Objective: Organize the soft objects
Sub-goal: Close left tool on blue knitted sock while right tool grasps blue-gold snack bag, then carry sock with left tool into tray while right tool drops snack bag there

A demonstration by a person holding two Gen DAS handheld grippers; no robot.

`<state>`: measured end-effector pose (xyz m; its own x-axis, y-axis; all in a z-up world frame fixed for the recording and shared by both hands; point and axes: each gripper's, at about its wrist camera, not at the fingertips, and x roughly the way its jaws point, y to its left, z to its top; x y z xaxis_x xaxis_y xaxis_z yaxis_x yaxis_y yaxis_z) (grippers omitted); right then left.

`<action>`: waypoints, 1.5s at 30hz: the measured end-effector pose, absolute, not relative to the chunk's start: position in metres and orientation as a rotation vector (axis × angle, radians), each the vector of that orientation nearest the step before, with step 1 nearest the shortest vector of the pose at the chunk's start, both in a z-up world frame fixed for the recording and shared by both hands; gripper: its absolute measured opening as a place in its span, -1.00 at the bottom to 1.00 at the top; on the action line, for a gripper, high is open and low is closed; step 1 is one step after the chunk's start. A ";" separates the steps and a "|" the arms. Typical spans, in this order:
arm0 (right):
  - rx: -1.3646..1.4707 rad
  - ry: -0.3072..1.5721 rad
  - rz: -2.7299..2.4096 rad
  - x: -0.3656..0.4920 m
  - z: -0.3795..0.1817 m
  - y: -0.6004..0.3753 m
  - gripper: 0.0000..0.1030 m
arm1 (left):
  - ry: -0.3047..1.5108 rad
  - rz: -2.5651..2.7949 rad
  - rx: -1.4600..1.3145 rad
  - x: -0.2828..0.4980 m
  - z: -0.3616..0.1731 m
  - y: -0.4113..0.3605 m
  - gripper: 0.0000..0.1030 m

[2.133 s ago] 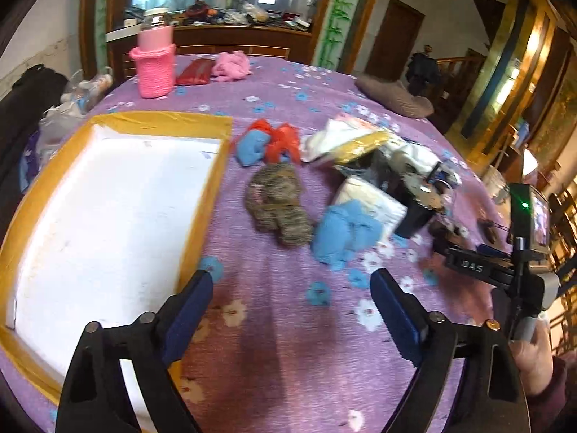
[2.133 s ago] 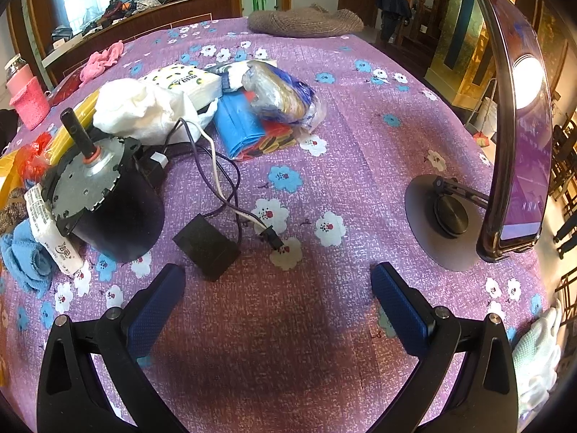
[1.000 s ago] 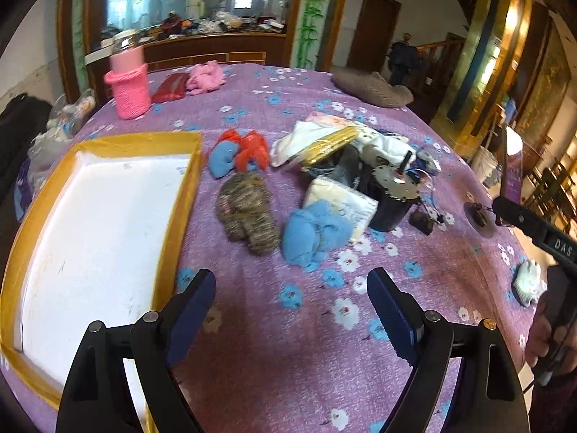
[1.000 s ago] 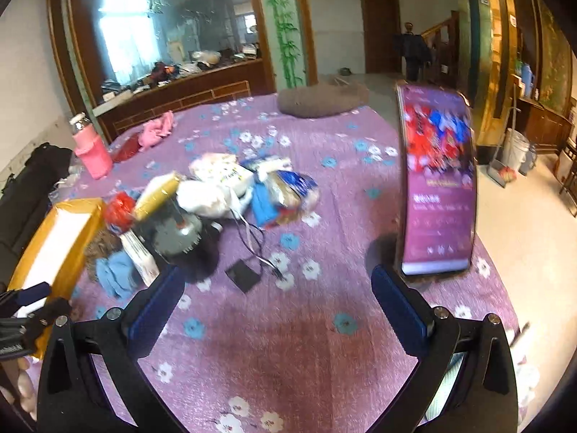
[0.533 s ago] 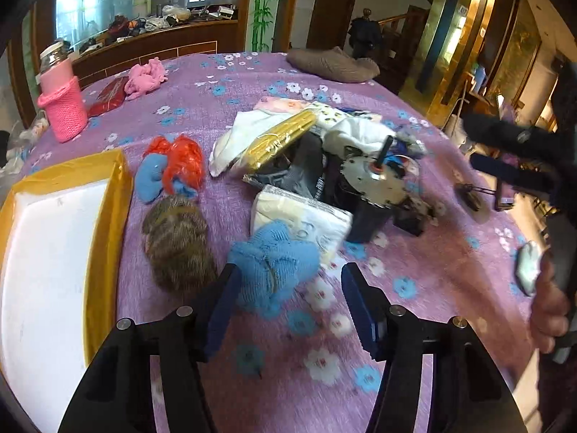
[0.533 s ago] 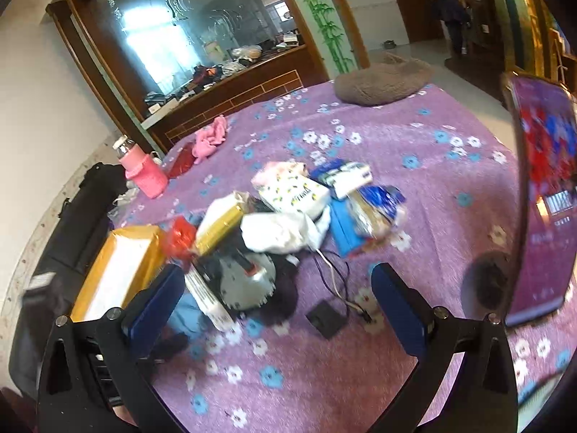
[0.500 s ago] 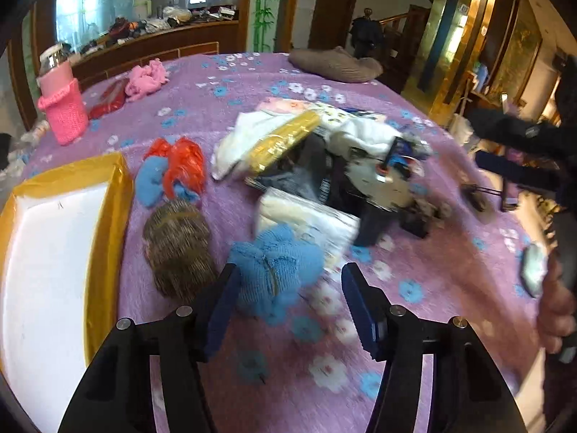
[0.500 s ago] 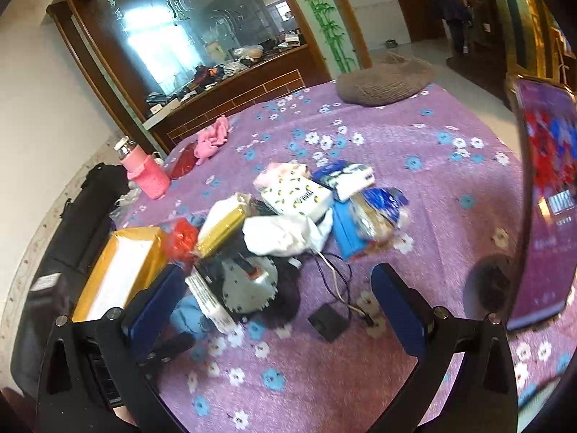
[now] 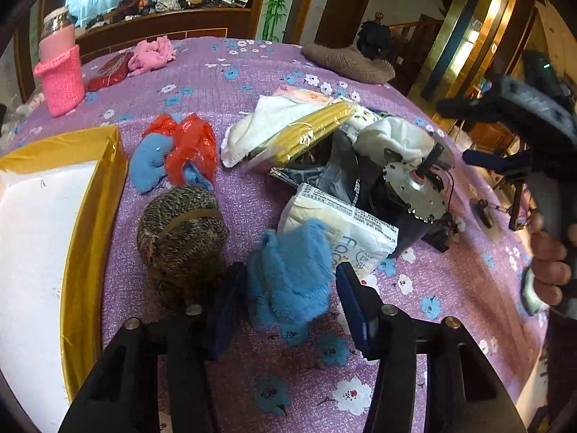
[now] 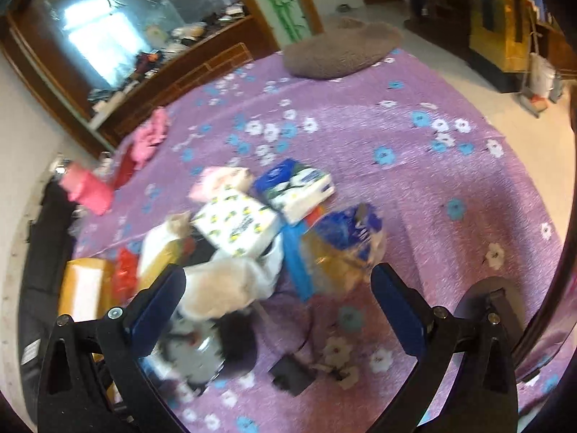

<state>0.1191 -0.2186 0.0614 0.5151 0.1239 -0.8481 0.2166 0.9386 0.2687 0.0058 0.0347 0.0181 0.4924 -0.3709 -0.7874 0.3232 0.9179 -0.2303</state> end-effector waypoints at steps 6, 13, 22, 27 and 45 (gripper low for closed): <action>0.313 1.113 -0.151 0.133 0.039 -0.221 0.45 | 0.973 -0.447 -0.122 0.012 0.011 0.045 -0.15; 0.314 1.100 -0.179 0.124 0.041 -0.231 -0.38 | 0.973 -0.429 -0.114 0.011 0.012 0.039 -0.30; 0.336 0.984 -0.120 0.093 0.081 -0.221 -0.40 | 0.908 -0.459 -0.229 -0.011 0.036 0.058 -0.30; 0.447 0.962 0.001 0.070 0.099 -0.210 -0.40 | 0.857 -0.462 -0.260 -0.040 0.065 0.084 -0.30; 0.457 1.061 0.564 0.116 0.082 0.019 -0.39 | 0.920 -0.210 -0.439 -0.005 0.079 0.264 -0.29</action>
